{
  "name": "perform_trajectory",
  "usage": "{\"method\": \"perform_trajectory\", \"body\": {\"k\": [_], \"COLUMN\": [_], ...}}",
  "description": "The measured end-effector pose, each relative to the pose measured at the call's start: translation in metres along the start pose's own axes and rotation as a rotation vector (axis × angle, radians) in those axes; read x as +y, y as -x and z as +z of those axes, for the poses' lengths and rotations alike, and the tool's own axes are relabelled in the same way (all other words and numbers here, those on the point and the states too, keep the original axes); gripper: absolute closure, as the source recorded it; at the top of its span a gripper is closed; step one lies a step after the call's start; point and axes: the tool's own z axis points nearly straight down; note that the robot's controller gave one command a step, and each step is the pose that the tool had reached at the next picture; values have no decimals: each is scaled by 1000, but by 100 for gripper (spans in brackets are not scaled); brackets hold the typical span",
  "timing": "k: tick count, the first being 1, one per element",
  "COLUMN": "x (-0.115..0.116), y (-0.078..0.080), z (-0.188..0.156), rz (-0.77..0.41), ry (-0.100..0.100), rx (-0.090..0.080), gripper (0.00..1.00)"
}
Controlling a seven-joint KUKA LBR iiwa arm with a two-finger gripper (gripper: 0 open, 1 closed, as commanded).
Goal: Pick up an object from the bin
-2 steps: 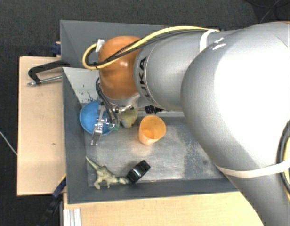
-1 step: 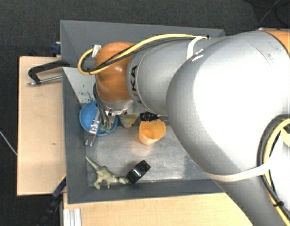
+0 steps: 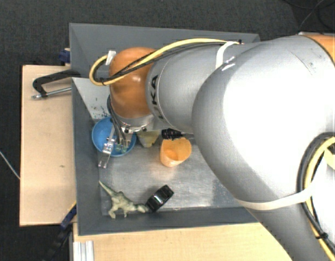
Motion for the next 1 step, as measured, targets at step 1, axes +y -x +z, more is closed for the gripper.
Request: {"method": "perform_trajectory", "body": {"k": [1], "x": [3], "y": [-6], "z": [-1], "rz": [-6], "ry": [-5], "rx": [21], "gripper": [100]}}
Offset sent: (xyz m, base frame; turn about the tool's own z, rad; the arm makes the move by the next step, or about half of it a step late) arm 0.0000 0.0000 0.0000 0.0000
